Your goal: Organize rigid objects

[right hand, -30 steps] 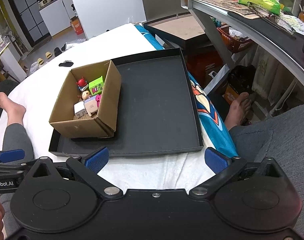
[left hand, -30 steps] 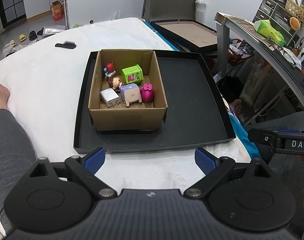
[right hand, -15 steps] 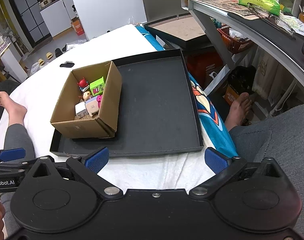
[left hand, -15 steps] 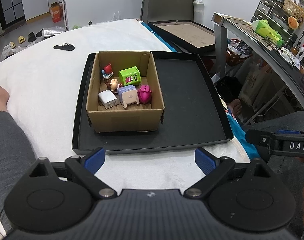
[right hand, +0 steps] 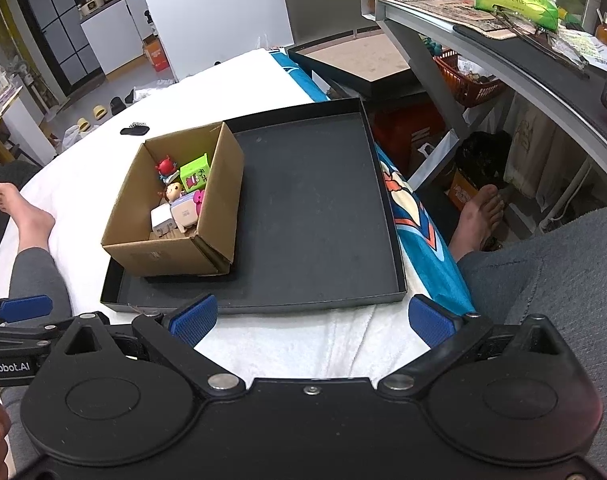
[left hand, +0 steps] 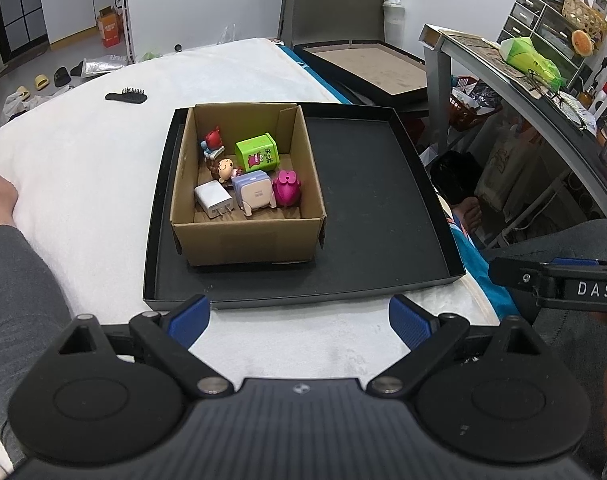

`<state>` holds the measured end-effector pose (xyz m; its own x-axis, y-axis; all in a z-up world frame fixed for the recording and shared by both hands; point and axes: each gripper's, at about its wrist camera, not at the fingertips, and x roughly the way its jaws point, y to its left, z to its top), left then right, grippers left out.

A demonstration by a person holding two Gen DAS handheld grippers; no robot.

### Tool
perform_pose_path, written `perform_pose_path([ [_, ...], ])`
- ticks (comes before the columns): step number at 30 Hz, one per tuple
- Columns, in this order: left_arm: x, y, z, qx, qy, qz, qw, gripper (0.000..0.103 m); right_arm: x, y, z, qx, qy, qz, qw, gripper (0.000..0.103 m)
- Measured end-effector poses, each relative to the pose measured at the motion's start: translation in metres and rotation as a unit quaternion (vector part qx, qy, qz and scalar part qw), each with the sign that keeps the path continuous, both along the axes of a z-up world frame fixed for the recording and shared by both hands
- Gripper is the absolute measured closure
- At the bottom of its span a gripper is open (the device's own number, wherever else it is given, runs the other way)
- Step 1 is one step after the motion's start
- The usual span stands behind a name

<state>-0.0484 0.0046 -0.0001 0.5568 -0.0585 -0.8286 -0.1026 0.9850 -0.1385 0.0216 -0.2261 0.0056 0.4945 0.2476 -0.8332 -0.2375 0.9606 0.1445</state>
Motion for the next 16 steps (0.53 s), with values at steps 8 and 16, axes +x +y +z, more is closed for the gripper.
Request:
perform_pose_path([
  [8, -0.0006, 0.0006, 0.0001, -0.002, 0.001, 0.009, 1.0000, 0.008, 0.0003, 0.0002, -0.0006, -0.002, -0.001, 0.002, 1.000, 0.000],
  [16, -0.0012, -0.0037, 0.0012, 0.000, -0.003, -0.002, 1.0000, 0.008, -0.0003, 0.0006, -0.0003, 0.000, -0.001, 0.000, 1.000, 0.000],
])
